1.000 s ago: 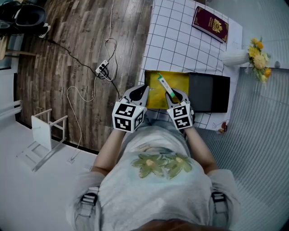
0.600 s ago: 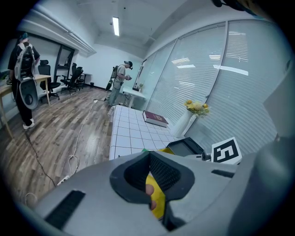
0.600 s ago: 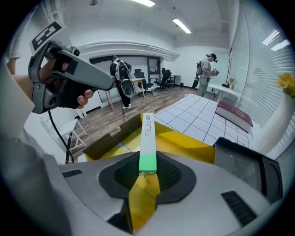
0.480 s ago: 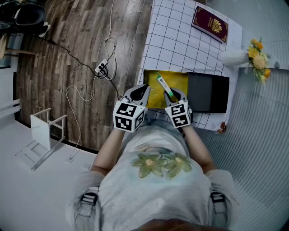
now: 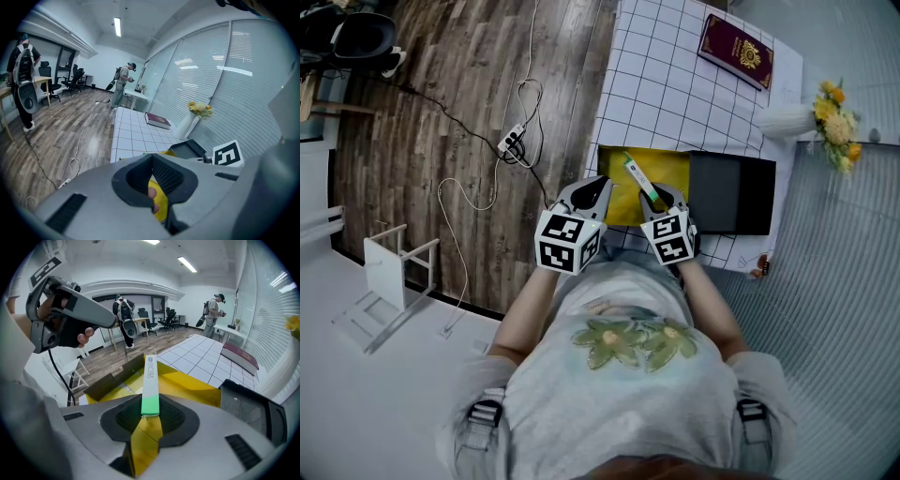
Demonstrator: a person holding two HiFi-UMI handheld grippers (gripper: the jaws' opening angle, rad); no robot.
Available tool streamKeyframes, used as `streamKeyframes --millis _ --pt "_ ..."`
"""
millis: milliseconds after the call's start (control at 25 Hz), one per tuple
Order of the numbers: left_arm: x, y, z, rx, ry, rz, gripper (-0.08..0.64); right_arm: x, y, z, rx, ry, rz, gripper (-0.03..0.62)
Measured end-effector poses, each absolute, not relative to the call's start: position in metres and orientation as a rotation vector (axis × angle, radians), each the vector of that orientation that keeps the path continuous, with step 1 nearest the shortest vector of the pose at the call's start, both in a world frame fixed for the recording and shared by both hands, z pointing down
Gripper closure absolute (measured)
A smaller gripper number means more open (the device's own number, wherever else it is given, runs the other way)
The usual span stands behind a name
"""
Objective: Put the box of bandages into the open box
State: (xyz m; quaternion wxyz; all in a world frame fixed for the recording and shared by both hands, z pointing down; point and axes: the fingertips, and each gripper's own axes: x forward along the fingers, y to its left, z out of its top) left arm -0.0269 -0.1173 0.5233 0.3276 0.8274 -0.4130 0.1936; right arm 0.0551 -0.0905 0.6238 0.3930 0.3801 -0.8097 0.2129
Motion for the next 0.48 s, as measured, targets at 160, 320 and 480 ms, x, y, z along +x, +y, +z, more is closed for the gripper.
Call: streamKeyframes --millis 160,320,480 --pt "-0.0258 -0.1168 0.5237 2.168 -1.077 0.509 0.553 0.0547 -0.0909 0.6254 0.959 -2.048 0.540 0.506" --pt "-0.0259 -0.1172 0.5244 2.168 -1.075 0.511 0.552 0.0546 -0.0918 0.6265 0.957 -2.045 0.541 0.505" --pt "-0.0267 -0.1179 0.5249 2.166 -1.076 0.511 0.553 0.0553 -0.0907 0.6287 0.951 -2.040 0.547 0.506"
